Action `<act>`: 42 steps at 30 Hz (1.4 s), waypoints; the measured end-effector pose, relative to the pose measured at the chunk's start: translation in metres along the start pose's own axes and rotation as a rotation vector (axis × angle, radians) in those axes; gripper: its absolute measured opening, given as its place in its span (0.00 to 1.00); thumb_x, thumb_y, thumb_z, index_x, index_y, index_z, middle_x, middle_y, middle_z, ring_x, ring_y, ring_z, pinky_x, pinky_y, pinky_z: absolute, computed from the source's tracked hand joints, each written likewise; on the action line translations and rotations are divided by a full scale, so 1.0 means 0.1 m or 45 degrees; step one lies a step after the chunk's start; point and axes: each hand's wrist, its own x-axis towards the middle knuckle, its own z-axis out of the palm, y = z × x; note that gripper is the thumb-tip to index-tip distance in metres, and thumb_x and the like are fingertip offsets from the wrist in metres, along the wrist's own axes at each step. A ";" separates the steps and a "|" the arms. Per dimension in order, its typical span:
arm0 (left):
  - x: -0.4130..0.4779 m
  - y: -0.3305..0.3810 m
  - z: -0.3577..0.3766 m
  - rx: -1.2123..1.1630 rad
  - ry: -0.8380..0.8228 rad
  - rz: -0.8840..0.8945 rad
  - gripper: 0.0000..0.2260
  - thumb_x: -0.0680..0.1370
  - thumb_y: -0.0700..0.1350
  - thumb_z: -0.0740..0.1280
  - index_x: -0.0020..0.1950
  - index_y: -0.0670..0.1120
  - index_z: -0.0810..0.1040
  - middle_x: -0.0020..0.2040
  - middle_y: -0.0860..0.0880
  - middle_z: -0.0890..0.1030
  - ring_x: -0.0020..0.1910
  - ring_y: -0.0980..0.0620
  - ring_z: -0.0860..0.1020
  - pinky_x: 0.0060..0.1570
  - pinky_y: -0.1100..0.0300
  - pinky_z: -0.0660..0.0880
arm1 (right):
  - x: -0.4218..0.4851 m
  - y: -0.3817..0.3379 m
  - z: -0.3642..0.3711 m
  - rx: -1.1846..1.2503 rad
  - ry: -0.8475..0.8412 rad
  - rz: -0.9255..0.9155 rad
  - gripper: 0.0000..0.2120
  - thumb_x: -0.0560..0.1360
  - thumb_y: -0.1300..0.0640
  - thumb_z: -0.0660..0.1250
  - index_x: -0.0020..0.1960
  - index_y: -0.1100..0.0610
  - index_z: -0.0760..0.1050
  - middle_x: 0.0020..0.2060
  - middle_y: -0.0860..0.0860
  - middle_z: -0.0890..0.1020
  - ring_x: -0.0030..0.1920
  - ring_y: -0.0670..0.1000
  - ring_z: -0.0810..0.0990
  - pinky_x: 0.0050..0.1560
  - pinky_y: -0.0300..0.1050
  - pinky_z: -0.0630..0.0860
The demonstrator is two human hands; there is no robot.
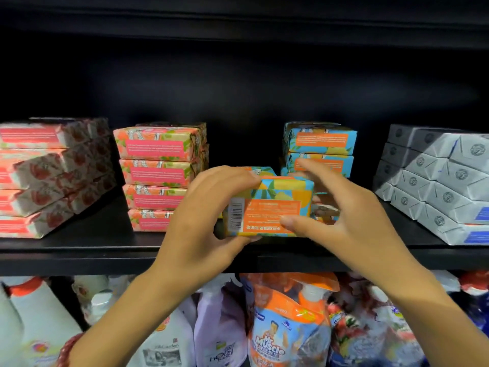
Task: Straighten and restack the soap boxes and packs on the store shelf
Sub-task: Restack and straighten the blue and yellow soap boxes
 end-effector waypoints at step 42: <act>0.31 -0.13 0.41 0.272 0.186 -0.630 0.28 0.73 0.53 0.70 0.69 0.44 0.68 0.63 0.48 0.71 0.60 0.58 0.67 0.56 0.63 0.68 | -0.56 0.48 0.35 -0.623 0.118 -0.313 0.16 0.72 0.48 0.61 0.47 0.58 0.81 0.42 0.50 0.82 0.41 0.51 0.81 0.38 0.40 0.78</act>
